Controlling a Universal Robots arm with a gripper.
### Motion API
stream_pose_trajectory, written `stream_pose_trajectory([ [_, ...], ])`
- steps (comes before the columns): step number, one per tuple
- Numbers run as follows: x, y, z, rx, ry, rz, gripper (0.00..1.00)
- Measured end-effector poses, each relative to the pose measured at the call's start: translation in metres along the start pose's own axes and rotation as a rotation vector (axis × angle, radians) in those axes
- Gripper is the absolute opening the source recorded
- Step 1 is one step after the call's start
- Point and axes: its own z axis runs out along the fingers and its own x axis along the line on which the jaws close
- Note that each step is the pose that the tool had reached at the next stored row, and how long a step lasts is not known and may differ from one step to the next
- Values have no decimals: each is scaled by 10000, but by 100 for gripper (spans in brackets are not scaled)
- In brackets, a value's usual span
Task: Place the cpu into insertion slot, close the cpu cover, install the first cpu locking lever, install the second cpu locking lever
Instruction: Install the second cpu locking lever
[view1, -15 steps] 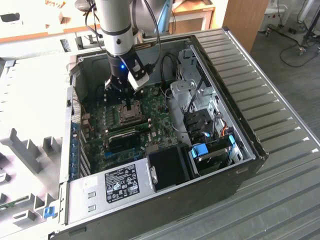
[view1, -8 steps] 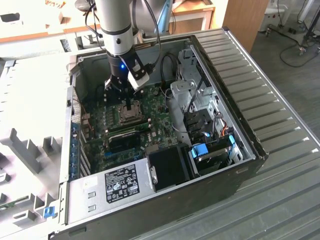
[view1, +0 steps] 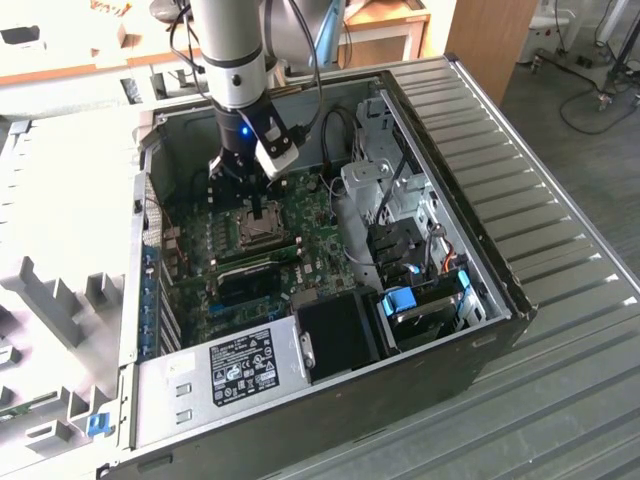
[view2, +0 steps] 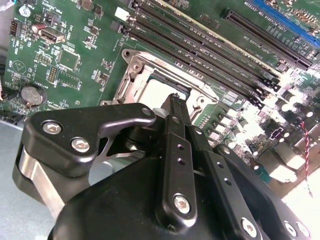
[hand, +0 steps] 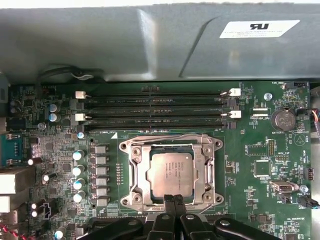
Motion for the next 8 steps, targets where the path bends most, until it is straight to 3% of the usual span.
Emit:
stream_pose_trajectory([
  [8,-1,0,-38,-2,0,0,11],
])
